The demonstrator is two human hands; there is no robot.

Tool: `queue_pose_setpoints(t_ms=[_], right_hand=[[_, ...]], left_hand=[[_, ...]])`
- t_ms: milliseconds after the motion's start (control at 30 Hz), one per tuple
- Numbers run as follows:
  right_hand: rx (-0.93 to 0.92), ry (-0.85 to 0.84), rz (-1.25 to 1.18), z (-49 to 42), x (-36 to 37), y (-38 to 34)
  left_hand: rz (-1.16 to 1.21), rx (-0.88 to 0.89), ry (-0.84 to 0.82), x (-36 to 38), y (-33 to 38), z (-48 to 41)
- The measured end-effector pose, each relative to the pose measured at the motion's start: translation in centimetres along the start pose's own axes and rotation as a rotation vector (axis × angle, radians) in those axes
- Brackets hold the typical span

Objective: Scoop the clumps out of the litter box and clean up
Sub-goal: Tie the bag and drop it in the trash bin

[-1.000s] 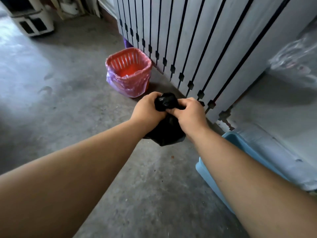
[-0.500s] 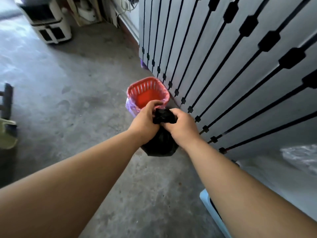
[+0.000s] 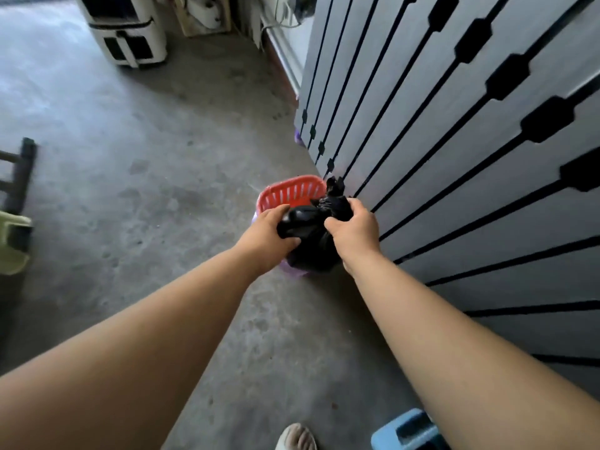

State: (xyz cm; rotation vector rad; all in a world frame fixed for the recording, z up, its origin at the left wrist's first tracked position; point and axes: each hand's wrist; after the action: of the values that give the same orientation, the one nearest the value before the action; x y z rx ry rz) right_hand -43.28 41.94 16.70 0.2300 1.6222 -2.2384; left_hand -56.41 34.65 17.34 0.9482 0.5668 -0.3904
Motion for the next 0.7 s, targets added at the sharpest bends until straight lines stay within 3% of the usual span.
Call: queue_pose_setpoints(t_ms=[333, 700], right_hand=[[0.045, -0.013, 0.041, -11.9, 6.2, 6.0], [0.156, -0.026, 0.076, -17.6, 10.8, 11.6]], left_hand=[[0.097, -0.088, -0.152, 3.3, -5.1, -10.2], [0.082, -0.168, -0.256, 6.0, -9.6, -17.6]])
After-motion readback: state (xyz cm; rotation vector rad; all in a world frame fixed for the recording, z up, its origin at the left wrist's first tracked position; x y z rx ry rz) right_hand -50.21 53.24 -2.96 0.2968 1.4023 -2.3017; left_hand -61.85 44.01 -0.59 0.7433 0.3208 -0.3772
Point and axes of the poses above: each hand's wrist, its own z-axis away from the middle knuckle, its own x-axis out of the palm, y = z × x, and after that the axes turned 7 degrees about -z, right-handed
